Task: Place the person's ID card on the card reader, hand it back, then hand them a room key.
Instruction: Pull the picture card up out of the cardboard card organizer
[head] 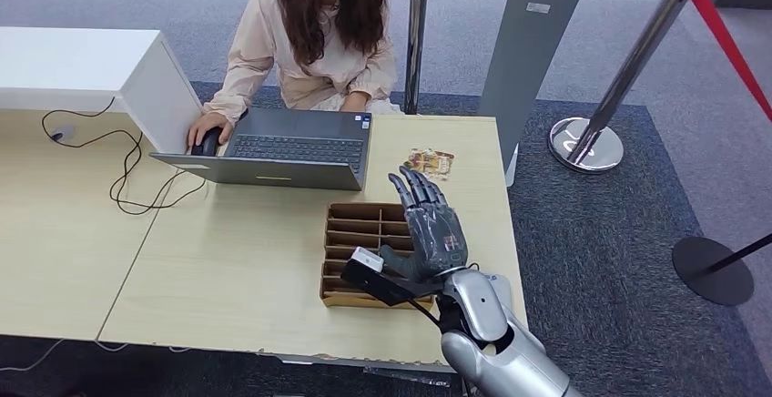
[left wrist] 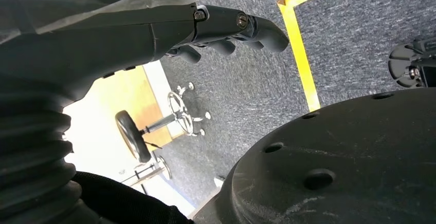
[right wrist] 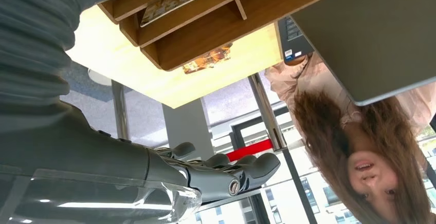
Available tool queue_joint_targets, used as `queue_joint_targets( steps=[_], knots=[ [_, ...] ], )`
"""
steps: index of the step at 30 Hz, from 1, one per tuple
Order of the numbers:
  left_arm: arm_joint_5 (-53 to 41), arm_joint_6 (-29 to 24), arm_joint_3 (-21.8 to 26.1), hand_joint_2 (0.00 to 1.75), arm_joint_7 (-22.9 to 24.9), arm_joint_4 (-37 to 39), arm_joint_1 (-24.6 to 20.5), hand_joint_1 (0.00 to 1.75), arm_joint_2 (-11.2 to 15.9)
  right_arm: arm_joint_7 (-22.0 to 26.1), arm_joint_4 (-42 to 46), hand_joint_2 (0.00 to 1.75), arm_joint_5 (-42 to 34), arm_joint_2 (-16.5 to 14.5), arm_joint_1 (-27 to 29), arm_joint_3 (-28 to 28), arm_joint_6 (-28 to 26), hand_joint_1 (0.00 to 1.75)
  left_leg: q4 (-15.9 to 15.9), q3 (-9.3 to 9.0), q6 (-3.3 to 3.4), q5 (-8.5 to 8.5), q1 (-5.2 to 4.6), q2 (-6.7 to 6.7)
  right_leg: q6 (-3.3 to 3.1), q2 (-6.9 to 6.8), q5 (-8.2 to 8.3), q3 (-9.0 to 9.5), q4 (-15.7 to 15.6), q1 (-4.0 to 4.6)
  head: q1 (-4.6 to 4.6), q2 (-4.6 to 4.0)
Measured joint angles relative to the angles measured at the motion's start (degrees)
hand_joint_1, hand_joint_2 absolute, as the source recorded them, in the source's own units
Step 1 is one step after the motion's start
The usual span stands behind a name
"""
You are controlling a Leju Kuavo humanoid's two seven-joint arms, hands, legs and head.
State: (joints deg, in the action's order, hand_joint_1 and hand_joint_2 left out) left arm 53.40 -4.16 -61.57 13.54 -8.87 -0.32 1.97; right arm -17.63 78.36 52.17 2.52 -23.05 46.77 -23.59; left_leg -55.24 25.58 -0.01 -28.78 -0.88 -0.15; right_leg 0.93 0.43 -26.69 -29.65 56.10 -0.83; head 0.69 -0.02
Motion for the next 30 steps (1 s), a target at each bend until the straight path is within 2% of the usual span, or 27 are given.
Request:
queue_joint_targets(
  steps=[6, 9, 13, 16, 19, 26, 30],
  knots=[
    [0.02, 0.07, 0.03, 0.00, -0.15, 0.00, 0.04, 0.00, 0.00, 0.44, -1.05, 1.75, -0.39, -0.01, 0.07, 0.24, -0.03, 0.18, 0.00, 0.01, 0.00, 0.00, -0.01, 0.00, 0.00, 0.00, 0.00, 0.01, 0.00, -0.01, 0.00, 0.00],
    [0.02, 0.11, 0.06, 0.00, -0.26, 0.00, 0.06, 0.00, 0.00, 0.50, -1.69, 1.75, -0.39, -0.02, 0.07, 0.45, 0.08, 0.31, 0.00, 0.01, 0.00, 0.00, -0.01, -0.01, 0.00, 0.00, 0.00, 0.01, 0.00, -0.01, 0.00, 0.00],
    [0.02, 0.14, 0.09, 0.00, -0.36, 0.00, 0.08, 0.00, -0.02, 0.61, -2.48, 1.75, -0.39, -0.10, 0.07, 0.63, 0.07, 0.66, 0.00, 0.01, 0.00, 0.00, -0.01, -0.01, 0.00, 0.00, 0.00, 0.00, 0.00, -0.01, -0.01, 0.00],
    [0.04, 0.14, 0.16, 0.00, -0.38, 0.00, 0.10, 0.00, -0.02, 0.79, -3.02, 1.75, -0.48, -0.24, 0.06, 0.73, 0.02, 0.72, 0.00, 0.01, 0.00, 0.00, -0.01, -0.01, 0.00, 0.00, 0.00, 0.00, 0.00, -0.01, -0.01, 0.00],
    [0.08, 0.14, 0.22, 0.00, -0.38, 0.00, 0.11, 0.00, -0.02, 0.87, -3.55, 1.75, -0.57, -0.42, 0.06, 0.83, -0.04, 0.74, 0.00, 0.01, 0.00, 0.00, 0.00, -0.01, 0.00, 0.00, 0.00, 0.00, 0.00, -0.01, -0.01, 0.00],
    [0.10, 0.14, 0.35, 0.00, -0.40, 0.00, 0.13, 0.00, -0.02, 1.10, -4.70, 1.75, -0.76, -0.63, 0.06, 0.92, -0.50, 0.48, 0.00, 0.02, 0.00, 0.00, -0.01, -0.01, 0.00, 0.00, 0.00, 0.00, 0.00, -0.01, -0.01, 0.00],
    [0.10, 0.14, 0.61, 0.00, -0.40, 0.00, 0.13, 0.00, -0.07, 1.17, -4.92, 1.75, -0.97, -0.67, 0.04, 0.92, -0.65, 0.45, 0.00, 0.02, 0.00, 0.00, 0.00, -0.01, 0.00, 0.00, 0.00, 0.00, 0.00, -0.01, 0.00, 0.00]
  ],
)
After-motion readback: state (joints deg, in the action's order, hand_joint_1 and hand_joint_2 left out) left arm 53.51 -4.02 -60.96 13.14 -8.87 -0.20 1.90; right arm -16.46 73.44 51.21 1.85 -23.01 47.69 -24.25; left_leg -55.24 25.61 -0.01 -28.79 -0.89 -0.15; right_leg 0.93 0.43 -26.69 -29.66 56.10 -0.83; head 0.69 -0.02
